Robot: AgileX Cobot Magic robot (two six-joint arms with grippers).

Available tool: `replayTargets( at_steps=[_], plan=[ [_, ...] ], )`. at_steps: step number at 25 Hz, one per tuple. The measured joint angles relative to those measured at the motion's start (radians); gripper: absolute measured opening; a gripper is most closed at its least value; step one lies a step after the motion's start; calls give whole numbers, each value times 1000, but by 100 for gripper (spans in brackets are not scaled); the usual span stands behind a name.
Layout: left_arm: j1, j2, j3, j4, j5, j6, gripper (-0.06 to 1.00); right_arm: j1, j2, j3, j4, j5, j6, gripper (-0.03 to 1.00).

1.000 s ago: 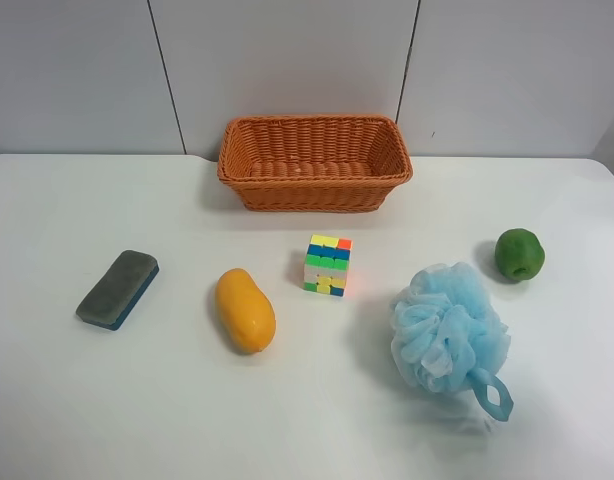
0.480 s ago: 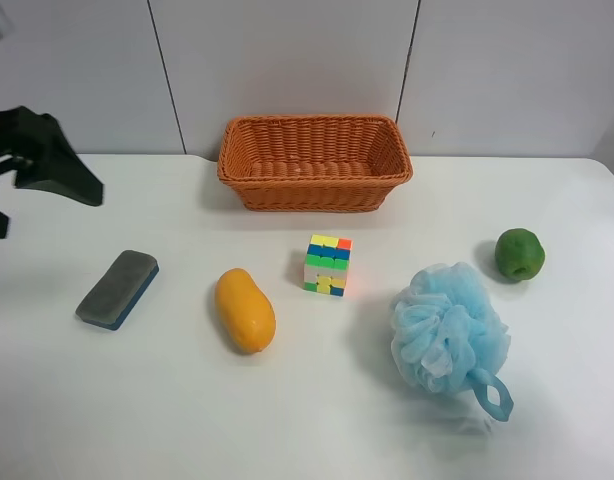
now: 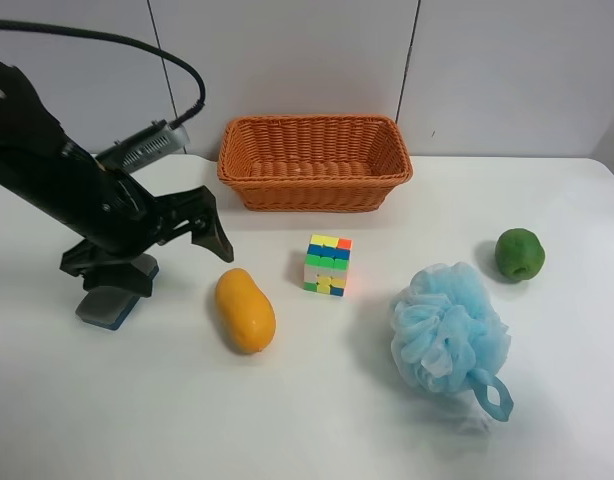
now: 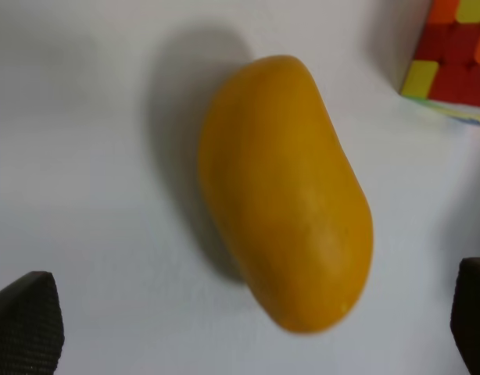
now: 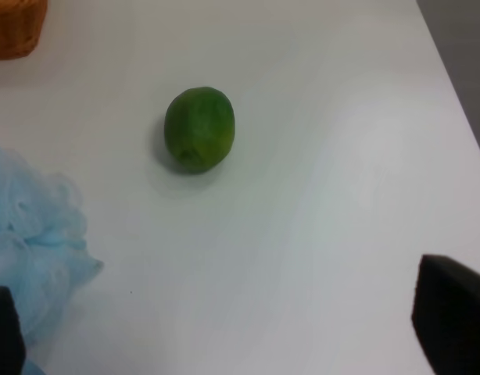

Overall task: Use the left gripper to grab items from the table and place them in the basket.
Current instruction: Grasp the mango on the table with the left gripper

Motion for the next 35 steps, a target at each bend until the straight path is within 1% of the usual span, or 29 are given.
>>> replayTargets(
  at_steps=[2,5,8,12,19,22,31,33,34,35],
  plan=[
    [-10,47,0,-30,-46,1,99,0,0,0,0,0,0,99],
    [-12,96,0,-72,-71,14,99,0,0,0,0,0,0,99],
    [-24,113,0,-80,-87,25,99,0,0,0,0,0,0,99],
    [-67,119,-6,-90,-130,31,99,0,0,0,0,0,0,99],
    [-126,205,-82,-115,-127,36,99,0,0,0,0,0,0,99],
    [-141,247,-92,-131,-124,37,99,0,0,0,0,0,0,99],
    [-141,309,-95,-148,-123,38,99,0,0,0,0,0,0,99],
    [-141,312,-96,-151,-128,38,97,0,0,0,0,0,0,99],
    [-141,313,-97,-152,-130,39,93,0,0,0,0,0,0,99],
    [-141,318,-97,-155,-131,43,87,0,0,0,0,0,0,99]
  ],
)
